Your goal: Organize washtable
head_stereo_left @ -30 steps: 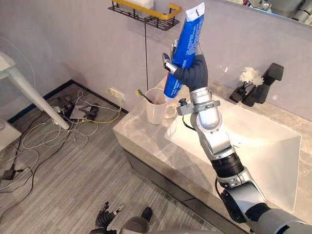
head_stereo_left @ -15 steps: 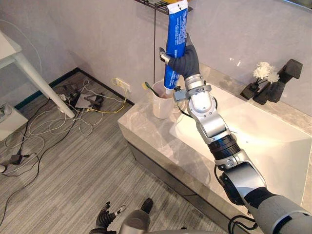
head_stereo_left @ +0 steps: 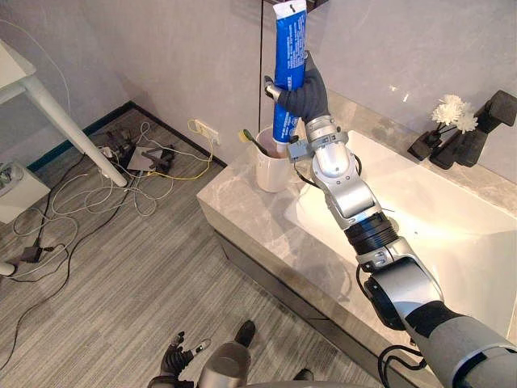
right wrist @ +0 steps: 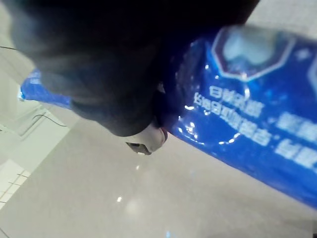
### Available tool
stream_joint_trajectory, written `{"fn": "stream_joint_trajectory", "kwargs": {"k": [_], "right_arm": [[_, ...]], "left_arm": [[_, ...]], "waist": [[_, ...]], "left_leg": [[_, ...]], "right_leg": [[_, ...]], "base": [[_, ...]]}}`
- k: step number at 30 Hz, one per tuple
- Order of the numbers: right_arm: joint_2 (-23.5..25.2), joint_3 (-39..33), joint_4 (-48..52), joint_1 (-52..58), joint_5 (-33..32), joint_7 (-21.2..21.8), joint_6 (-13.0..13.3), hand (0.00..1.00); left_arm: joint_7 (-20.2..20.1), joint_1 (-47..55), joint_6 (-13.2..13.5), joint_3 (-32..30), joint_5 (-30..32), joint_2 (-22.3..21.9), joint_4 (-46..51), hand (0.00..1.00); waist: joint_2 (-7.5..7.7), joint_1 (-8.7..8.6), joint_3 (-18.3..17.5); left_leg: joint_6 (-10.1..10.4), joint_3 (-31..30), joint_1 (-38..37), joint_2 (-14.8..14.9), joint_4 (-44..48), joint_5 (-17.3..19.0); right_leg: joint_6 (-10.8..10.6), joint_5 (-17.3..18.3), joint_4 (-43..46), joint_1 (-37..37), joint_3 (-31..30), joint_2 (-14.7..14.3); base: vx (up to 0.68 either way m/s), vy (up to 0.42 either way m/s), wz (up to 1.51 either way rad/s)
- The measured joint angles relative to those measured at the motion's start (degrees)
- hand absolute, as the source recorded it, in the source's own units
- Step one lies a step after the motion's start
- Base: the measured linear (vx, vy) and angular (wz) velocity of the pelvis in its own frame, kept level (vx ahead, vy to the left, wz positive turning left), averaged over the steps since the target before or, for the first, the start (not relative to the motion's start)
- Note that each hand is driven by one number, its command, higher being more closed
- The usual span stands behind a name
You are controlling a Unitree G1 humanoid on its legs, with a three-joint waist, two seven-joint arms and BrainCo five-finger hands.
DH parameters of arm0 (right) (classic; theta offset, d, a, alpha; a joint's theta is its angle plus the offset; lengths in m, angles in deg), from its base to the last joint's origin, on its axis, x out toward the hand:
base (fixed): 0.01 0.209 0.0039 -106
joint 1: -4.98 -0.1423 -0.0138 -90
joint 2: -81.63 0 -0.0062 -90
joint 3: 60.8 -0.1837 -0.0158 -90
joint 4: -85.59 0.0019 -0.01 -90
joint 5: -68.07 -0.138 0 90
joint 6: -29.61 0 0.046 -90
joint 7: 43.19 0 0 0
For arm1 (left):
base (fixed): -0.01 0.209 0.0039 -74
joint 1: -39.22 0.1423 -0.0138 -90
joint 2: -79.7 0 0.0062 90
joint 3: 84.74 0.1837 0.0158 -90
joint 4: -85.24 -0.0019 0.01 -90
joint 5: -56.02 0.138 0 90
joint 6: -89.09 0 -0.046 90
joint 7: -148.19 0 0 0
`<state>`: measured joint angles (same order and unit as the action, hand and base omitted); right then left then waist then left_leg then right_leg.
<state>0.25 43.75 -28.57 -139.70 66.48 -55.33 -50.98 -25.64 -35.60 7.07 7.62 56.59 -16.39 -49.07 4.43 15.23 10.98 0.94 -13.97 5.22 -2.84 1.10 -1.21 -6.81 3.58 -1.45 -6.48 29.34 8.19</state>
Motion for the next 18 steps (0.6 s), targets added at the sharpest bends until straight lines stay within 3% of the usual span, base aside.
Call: {"fn": "stream_joint_trajectory", "kwargs": {"k": [10,11,18], "right_arm": [[0.1,2.1,-2.2,1.8,0.0,1.1,-0.8,1.00],[0.2,2.2,-2.2,2.5,0.0,1.2,-0.8,0.00],[0.2,2.2,-2.0,4.6,0.1,1.2,-0.7,0.00]], "left_arm": [[0.1,0.0,0.0,0.9,0.0,0.1,-0.1,0.00],[0.1,0.0,0.0,1.0,0.0,0.1,-0.1,0.00],[0.1,0.0,0.0,1.2,-0.1,0.1,-0.3,0.00]], "waist": [[-0.61,-0.08,0.4],[-0.61,-0.04,0.4],[-0.77,-0.19,0.5]], "left_leg": [[0.0,0.0,0.0,0.0,0.2,0.0],[0.0,0.0,0.0,0.0,0.2,0.0],[0.0,0.1,-0.1,0.0,0.6,0.0]], "right_leg": [[0.0,0.0,0.3,0.0,-0.1,0.0],[0.0,0.0,0.3,0.0,-0.1,0.0],[0.1,0.1,0.7,0.0,-0.3,0.1]], "base": [[0.00,0.000,0.00],[0.00,0.000,0.00],[0.00,0.000,0.00]]}}
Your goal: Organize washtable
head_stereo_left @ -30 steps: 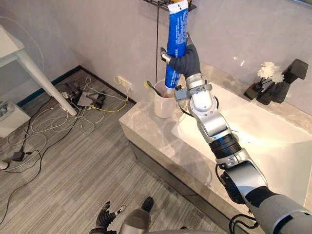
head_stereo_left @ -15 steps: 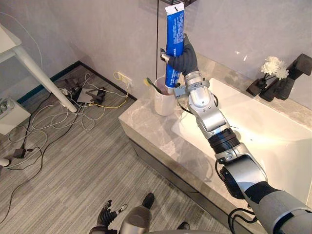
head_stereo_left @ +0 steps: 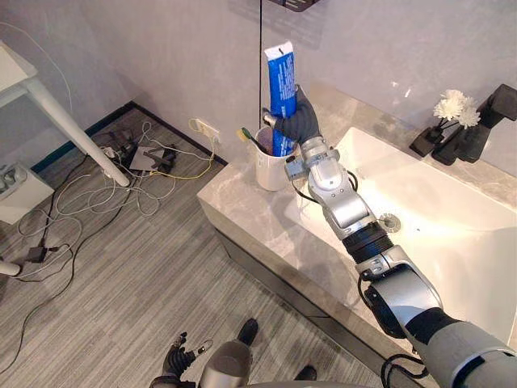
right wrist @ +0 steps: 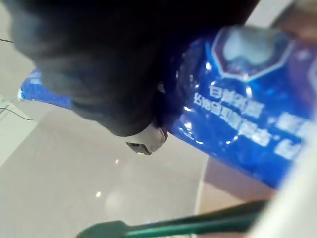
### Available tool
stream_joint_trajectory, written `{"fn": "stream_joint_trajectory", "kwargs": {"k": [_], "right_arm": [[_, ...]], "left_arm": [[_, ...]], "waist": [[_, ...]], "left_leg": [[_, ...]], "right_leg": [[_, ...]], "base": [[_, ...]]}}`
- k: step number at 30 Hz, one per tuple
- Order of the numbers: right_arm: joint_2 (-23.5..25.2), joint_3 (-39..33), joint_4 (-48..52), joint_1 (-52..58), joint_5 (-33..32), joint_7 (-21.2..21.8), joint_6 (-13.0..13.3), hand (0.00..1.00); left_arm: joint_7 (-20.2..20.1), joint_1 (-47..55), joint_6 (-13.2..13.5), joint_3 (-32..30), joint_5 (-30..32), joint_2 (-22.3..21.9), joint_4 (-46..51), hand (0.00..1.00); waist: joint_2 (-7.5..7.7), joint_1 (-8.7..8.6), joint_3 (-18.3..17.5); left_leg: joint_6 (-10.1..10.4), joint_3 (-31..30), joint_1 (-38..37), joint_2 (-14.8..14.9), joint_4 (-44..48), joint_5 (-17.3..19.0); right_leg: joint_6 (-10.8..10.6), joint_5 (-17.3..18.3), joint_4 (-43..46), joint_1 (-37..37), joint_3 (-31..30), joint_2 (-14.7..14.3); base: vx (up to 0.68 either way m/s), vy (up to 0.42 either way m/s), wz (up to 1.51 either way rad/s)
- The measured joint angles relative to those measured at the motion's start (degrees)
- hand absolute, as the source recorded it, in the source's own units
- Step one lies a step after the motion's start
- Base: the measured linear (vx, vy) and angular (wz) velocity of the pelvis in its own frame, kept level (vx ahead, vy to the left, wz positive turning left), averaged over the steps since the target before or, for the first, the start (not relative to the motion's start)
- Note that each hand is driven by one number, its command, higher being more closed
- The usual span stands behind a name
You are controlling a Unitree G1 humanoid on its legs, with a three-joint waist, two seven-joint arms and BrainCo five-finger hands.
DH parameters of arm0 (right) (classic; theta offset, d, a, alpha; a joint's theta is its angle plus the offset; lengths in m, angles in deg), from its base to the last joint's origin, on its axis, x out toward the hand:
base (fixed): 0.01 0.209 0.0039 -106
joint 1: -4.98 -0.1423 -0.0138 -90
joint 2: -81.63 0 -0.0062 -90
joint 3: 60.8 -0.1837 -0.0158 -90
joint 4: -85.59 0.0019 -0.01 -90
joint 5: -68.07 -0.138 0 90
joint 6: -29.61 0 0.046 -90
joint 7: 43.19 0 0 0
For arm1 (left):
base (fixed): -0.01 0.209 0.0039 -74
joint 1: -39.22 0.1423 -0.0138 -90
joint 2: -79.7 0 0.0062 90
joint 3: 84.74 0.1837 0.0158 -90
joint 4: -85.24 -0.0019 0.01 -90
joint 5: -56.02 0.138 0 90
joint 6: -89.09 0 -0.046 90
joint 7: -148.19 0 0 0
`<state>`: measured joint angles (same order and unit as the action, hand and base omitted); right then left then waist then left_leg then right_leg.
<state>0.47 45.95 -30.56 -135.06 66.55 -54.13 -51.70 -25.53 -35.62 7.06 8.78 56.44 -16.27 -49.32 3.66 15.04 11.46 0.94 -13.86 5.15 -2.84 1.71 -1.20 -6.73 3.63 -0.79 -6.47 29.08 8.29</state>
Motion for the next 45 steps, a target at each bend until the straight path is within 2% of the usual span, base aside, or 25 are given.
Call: {"fn": "stream_joint_trajectory", "kwargs": {"k": [23,36,45], "right_arm": [[0.8,1.1,5.3,7.3,0.0,1.2,2.0,0.00],[1.9,1.2,5.3,9.0,-0.1,1.3,1.9,0.00],[1.9,1.1,6.3,10.1,-0.2,1.2,1.5,0.00]], "left_arm": [[0.0,0.0,-0.2,0.6,0.0,0.2,-0.5,0.00],[-0.1,0.5,-0.3,0.7,-0.9,0.5,-1.1,0.00],[-0.1,0.7,-0.3,0.7,-0.9,0.6,-1.5,0.00]], "waist": [[-0.19,-0.39,-0.1],[0.16,-1.55,-1.7],[0.33,-1.69,-2.3]], "left_leg": [[0.2,1.5,-1.7,0.8,-0.8,-0.2],[0.2,1.6,-1.8,0.8,-1.0,-0.2],[0.2,2.0,-2.2,0.9,-1.1,-0.2]], "right_leg": [[0.4,0.2,0.8,-0.2,-1.7,-0.1],[0.4,0.2,0.7,-0.2,-1.9,-0.1],[0.4,0.2,0.7,-0.2,-2.4,-0.1]], "base": [[0.00,0.006,-0.03],[0.00,0.000,0.00],[0.00,0.003,-0.01]]}}
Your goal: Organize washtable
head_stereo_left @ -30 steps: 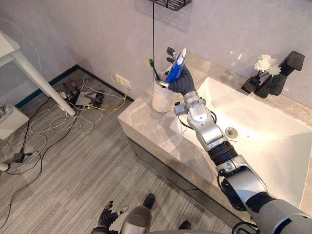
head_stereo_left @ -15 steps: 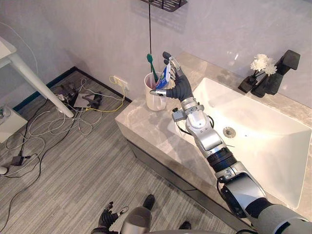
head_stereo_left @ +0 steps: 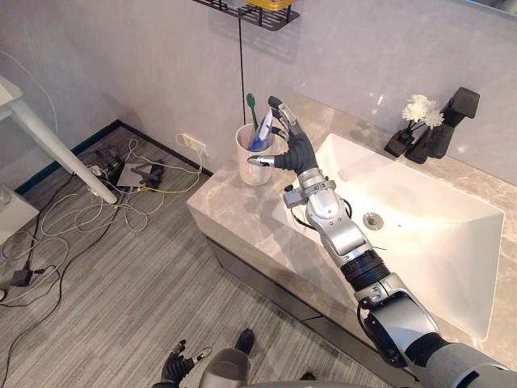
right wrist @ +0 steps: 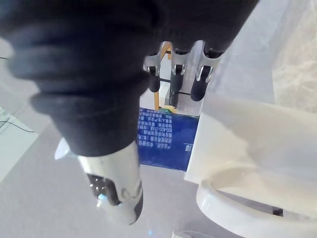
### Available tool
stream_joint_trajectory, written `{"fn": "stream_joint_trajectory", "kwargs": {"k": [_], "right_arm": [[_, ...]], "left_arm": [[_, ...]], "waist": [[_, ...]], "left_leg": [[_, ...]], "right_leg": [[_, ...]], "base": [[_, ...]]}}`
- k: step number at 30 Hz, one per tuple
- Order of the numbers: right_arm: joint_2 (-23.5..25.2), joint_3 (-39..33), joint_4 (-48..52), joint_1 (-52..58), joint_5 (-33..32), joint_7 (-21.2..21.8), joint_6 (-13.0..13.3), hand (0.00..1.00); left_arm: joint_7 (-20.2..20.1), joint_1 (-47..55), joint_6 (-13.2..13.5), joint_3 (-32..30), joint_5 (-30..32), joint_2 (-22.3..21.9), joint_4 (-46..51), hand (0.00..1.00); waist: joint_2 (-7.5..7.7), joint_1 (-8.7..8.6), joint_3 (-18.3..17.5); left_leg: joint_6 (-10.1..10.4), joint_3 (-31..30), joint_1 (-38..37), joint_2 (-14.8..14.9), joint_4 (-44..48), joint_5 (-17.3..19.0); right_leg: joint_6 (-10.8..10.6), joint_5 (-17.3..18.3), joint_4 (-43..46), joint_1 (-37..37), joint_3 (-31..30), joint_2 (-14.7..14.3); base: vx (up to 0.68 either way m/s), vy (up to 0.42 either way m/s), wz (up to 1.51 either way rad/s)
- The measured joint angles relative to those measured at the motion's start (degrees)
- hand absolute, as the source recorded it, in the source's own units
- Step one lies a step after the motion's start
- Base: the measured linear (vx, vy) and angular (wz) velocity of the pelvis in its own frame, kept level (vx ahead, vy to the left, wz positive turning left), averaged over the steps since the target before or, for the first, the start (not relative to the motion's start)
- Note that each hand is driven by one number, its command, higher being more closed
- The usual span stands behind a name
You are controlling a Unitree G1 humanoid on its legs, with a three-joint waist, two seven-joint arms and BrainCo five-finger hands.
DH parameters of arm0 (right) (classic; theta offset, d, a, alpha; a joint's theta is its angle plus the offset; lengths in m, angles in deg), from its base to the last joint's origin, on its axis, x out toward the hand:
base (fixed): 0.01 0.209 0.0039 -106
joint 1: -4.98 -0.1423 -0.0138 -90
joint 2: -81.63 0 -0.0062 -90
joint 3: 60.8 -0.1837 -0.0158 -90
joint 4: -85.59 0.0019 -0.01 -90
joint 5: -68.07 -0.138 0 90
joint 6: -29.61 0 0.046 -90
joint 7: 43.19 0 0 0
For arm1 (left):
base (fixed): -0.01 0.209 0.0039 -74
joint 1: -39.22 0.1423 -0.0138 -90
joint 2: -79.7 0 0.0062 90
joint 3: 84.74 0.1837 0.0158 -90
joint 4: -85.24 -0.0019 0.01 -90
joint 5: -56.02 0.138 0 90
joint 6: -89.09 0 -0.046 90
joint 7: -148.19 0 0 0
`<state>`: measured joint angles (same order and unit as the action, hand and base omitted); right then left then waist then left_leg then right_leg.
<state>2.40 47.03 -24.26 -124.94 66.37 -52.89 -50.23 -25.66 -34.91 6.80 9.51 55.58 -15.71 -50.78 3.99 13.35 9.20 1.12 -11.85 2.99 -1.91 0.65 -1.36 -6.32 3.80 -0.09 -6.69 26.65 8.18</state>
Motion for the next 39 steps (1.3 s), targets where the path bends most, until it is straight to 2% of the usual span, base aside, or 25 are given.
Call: {"fn": "stream_joint_trajectory", "kwargs": {"k": [13,17,21,23,27,30,33,34,36,38,39], "right_arm": [[-0.4,-2.2,7.2,1.8,-2.3,0.0,0.1,0.00],[-0.6,-2.2,8.1,1.8,-2.2,0.0,0.5,0.00],[-5.4,-2.3,17.2,2.5,-1.9,1.3,0.8,0.00],[-8.7,-3.2,22.9,3.2,-1.6,2.5,1.9,0.00],[-15.0,-11.2,31.2,6.7,-1.8,3.7,4.9,0.00],[-18.6,-16.9,34.8,7.5,-2.3,3.8,5.9,0.00],[-22.2,-28.1,39.7,10.3,-3.6,3.6,8.5,0.00],[-23.2,-32.4,39.9,11.3,-4.0,3.4,9.2,0.00],[-24.6,-37.9,39.9,13.4,-4.4,2.5,9.7,0.00],[-25.3,-42.0,39.7,15.6,-4.4,1.7,9.8,0.00],[-25.4,-46.1,38.7,18.5,-4.4,0.2,9.8,0.00]], "left_arm": [[-0.1,0.4,0.0,0.0,0.0,0.3,-0.1,0.00],[-0.1,0.7,0.0,0.0,0.0,0.4,-0.5,0.00],[-0.1,0.8,0.0,0.0,0.0,0.4,-0.6,0.00],[-0.3,1.0,0.0,0.0,0.0,0.5,-0.8,0.00],[-1.2,1.0,0.0,0.0,0.2,0.8,-2.2,0.00],[-1.2,1.0,0.0,0.0,0.3,0.8,-3.1,0.00],[-1.4,0.9,0.0,0.0,1.1,0.8,-3.3,0.00],[-1.7,0.9,0.0,0.0,1.1,0.8,-3.6,0.00],[-2.3,0.8,0.0,0.0,1.1,0.9,-4.4,0.00],[-2.4,0.6,0.0,0.0,1.1,0.8,-4.5,0.00],[-2.5,0.1,0.0,0.0,1.1,0.7,-4.6,0.00]], "waist": [[0.46,-0.44,-0.7],[0.62,-1.43,-1.5],[0.63,-1.83,-1.5],[0.80,-2.60,-1.7],[1.02,-4.34,-2.2],[1.03,-5.99,-2.2],[1.03,-6.90,-2.6],[1.01,-7.76,-2.6],[0.83,-9.32,-3.4],[0.59,-9.66,-3.9],[0.38,-10.37,-4.4]], "left_leg": [[0.0,1.2,-1.0,0.2,-0.5,0.0],[0.0,1.3,-1.1,0.3,-0.6,0.0],[0.0,2.2,-1.6,0.5,-0.8,0.0],[0.0,2.7,-2.3,0.8,-1.1,0.0],[0.0,4.2,-4.1,1.1,-2.3,0.0],[0.0,5.2,-4.8,1.2,-2.8,0.0],[-0.1,7.2,-5.3,1.6,-3.7,0.0],[-0.1,7.5,-5.7,1.5,-3.9,0.0],[-0.1,7.7,-5.7,1.5,-4.2,0.0],[-0.1,8.4,-5.8,1.6,-4.6,0.0],[-0.2,9.1,-6.0,1.7,-4.7,0.1]], "right_leg": [[0.0,-0.2,0.0,-0.1,-1.3,0.0],[0.0,-0.2,0.0,-0.1,-1.4,0.0],[0.1,-0.3,0.0,-0.2,-2.0,0.0],[0.1,-0.3,0.0,-0.4,-2.7,0.0],[0.1,-0.4,0.0,-0.8,-4.4,0.0],[0.0,-0.5,0.0,-0.8,-5.4,0.0],[0.2,-1.0,-0.2,0.1,-7.4,-0.2],[0.1,-1.0,-0.3,0.0,-7.8,-0.2],[0.1,-1.0,-0.4,0.5,-8.0,-0.2],[0.0,-1.1,-0.4,1.0,-8.4,-0.2],[0.0,-1.3,-0.8,1.1,-9.5,-0.2]], "base": [[0.00,0.011,-0.05],[0.00,0.000,0.00],[-0.01,0.010,-0.08],[-0.01,0.010,-0.16],[-0.01,0.009,-0.20],[-0.01,0.014,-0.20],[0.01,0.019,-0.34],[0.03,0.011,-0.22],[0.00,0.008,-0.09],[0.00,0.014,-0.21],[0.01,0.016,-0.24]]}}
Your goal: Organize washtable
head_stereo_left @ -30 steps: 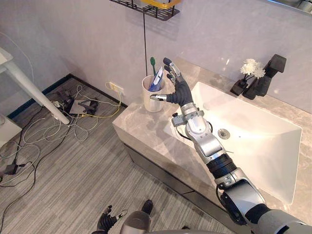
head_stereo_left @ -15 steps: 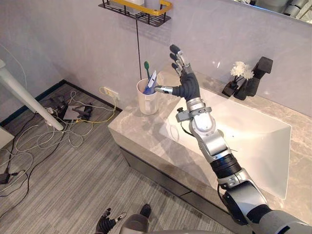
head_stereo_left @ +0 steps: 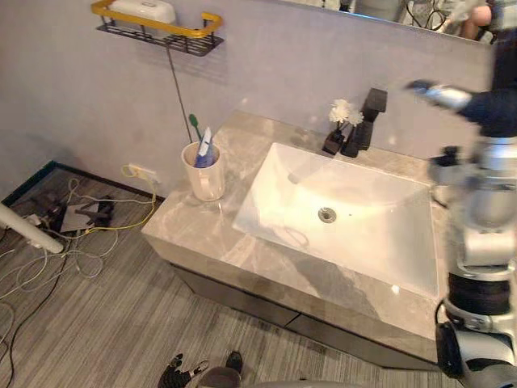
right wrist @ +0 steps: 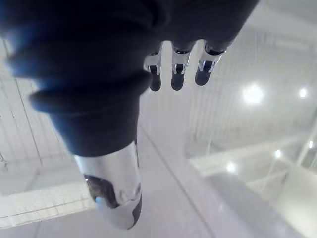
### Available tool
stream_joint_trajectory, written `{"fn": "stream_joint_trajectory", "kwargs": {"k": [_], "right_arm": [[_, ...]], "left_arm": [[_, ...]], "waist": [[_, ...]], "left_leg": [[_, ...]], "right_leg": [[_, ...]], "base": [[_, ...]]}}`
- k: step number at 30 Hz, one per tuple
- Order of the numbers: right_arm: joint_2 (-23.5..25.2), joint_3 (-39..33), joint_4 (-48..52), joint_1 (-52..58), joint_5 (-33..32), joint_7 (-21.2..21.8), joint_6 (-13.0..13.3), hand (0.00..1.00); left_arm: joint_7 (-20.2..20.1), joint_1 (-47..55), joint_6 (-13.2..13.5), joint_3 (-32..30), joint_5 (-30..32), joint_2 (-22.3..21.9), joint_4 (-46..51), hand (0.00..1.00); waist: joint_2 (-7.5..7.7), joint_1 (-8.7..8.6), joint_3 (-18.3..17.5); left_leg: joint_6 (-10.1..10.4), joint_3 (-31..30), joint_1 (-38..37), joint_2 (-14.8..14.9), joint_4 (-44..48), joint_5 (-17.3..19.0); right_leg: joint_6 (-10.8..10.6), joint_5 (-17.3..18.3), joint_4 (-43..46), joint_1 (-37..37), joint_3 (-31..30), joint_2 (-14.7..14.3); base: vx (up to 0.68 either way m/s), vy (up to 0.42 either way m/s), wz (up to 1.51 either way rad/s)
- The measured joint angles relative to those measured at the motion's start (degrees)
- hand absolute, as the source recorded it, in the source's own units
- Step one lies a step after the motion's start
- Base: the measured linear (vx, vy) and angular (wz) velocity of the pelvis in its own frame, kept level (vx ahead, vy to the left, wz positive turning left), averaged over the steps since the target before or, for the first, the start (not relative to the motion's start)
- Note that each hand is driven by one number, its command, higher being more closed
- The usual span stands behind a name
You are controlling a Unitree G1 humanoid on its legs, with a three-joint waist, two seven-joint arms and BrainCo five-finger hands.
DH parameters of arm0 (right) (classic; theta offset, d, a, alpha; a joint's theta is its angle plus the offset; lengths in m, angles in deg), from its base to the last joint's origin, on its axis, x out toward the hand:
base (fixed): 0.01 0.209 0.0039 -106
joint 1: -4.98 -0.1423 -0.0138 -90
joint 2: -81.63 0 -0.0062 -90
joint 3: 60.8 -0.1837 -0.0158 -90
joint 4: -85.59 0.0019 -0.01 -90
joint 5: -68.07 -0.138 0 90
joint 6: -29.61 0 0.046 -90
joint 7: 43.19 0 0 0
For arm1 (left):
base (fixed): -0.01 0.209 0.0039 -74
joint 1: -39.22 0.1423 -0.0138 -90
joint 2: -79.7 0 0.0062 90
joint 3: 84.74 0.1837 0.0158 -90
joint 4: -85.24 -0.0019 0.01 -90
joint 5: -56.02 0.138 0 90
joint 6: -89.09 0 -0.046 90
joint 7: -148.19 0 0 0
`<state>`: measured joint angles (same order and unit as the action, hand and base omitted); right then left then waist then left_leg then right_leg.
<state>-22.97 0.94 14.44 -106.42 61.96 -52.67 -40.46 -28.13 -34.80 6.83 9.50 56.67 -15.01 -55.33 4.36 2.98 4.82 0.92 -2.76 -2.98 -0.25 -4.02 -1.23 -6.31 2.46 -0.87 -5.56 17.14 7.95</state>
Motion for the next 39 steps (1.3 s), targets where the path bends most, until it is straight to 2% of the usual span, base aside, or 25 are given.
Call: {"fn": "stream_joint_trajectory", "kwargs": {"k": [4,7,9,11,14,16,19,23,25,28,30,36,39], "right_arm": [[0.7,-7.8,-5.7,8.8,0.0,-2.2,-1.3,0.00],[2.6,-15.7,-10.4,16.3,1.3,-3.6,-4.1,0.00],[6.2,-22.2,-14.7,19.6,3.0,-6.1,-6.6,0.00],[8.6,-25.2,-18.5,21.0,3.5,-8.6,-8.0,0.00],[12.0,-26.4,-22.4,24.8,3.2,-11.7,-10.1,0.00],[15.3,-26.1,-22.5,27.0,2.2,-11.9,-11.3,0.00],[22.8,-26.0,-23.7,30.6,-0.1,-12.8,-11.9,0.00],[30.8,-25.2,-32.3,32.7,-4.8,-14.5,-11.7,0.00],[33.9,-21.8,-38.3,34.7,-7.6,-14.0,-11.8,0.00],[34.5,-18.1,-46.7,34.7,-11.1,-11.4,-12.2,0.00],[34.6,-16.2,-52.4,34.9,-12.9,-8.2,-12.7,0.00],[35.0,-9.3,-60.6,36.0,-13.3,-1.9,-13.9,0.00],[34.6,-4.7,-65.6,35.6,-10.6,1.6,-15.1,0.00]], "left_arm": [[0.0,-0.9,0.0,-0.2,-0.1,-0.4,0.0,0.00],[-0.1,-1.0,0.0,-0.8,-0.1,-1.1,0.0,0.00],[-0.5,-0.9,0.0,-2.1,-0.1,-1.8,0.0,0.00],[-1.1,-0.9,0.0,-2.1,0.0,-1.9,0.0,0.00],[-1.1,-1.3,0.0,-2.4,-0.2,-3.1,0.1,0.00],[-1.1,-1.4,0.0,-3.2,-1.2,-4.5,1.1,0.00],[-0.9,-2.0,-0.1,-5.2,-4.4,-8.9,2.8,0.00],[0.1,-3.2,-0.1,-7.1,-5.6,-11.0,3.9,0.00],[0.4,-3.6,-0.1,-7.1,-6.1,-11.9,3.9,0.00],[0.8,-3.7,-0.5,-7.1,-6.7,-13.1,3.3,0.00],[1.3,-4.6,-0.5,-7.0,-6.8,-13.1,2.5,0.00],[1.4,-6.2,-0.2,-6.4,-7.3,-12.9,-0.3,0.00],[1.4,-7.0,-0.1,-6.1,-7.2,-12.3,-1.9,0.00]], "waist": [[-0.58,-1.81,-1.0],[-1.45,-3.41,-2.1],[-1.96,-4.87,-2.7],[-1.90,-5.56,-3.0],[-3.18,-5.62,-4.0],[-3.86,-5.50,-4.4],[-3.65,-5.31,-4.6],[-2.75,-5.22,-4.8],[-2.67,-5.15,-4.9],[-3.31,-5.23,-5.1],[-3.49,-5.06,-5.2],[-3.42,-3.58,-5.2],[-3.35,-3.60,-5.1]], "left_leg": [[-0.1,1.4,0.2,0.0,-0.2,0.1],[-0.2,1.8,0.2,-0.1,-1.1,0.1],[-0.2,2.0,0.2,-0.2,-1.2,0.2],[-0.3,2.5,0.3,-0.2,-1.2,0.3],[-0.5,3.9,0.3,-0.3,-1.1,0.9],[-0.6,4.4,0.3,-0.2,-1.0,1.2],[-0.6,4.7,0.3,-0.1,-0.9,1.4],[-0.5,5.3,0.0,0.3,0.9,2.6],[-0.4,5.7,-0.7,0.4,2.1,3.4],[-0.5,6.7,-1.4,0.4,2.2,3.8],[-0.4,6.9,-1.7,0.5,2.1,3.9],[-0.1,6.9,-2.1,0.8,1.0,3.5],[-0.1,6.5,-2.4,0.7,0.7,3.4]], "right_leg": [[-0.1,-0.4,-0.4,0.9,-1.0,-0.1],[-0.2,-0.5,-0.4,1.7,-1.7,-0.1],[-0.3,-0.6,-0.6,1.8,-1.8,-0.1],[-0.3,-0.6,-0.9,2.0,-2.3,-0.1],[-0.5,-0.9,-1.4,2.3,-3.5,-0.1],[-0.6,-0.9,-1.3,2.6,-3.9,0.0],[-0.6,-0.9,-1.1,2.6,-3.9,0.0],[-0.5,-0.1,-0.3,1.6,-3.5,0.2],[-0.6,0.2,0.1,0.7,-3.5,0.3],[-0.6,0.7,1.0,0.7,-4.3,0.5],[-0.3,1.0,1.3,0.7,-4.3,0.5],[-0.3,1.0,1.1,0.6,-4.2,0.1],[-0.4,1.0,0.5,0.0,-3.9,0.0]], "base": [[-0.01,0.007,-0.22],[0.00,0.009,-0.14],[0.03,0.008,-0.04],[0.01,0.003,-0.16],[0.01,0.008,-0.21],[0.02,0.009,-0.14],[0.01,0.001,-0.02],[0.00,-0.003,0.01],[-0.01,0.002,-0.06],[-0.02,0.010,-0.13],[-0.02,0.000,-0.02],[0.01,-0.003,0.00],[0.04,-0.016,0.04]]}}
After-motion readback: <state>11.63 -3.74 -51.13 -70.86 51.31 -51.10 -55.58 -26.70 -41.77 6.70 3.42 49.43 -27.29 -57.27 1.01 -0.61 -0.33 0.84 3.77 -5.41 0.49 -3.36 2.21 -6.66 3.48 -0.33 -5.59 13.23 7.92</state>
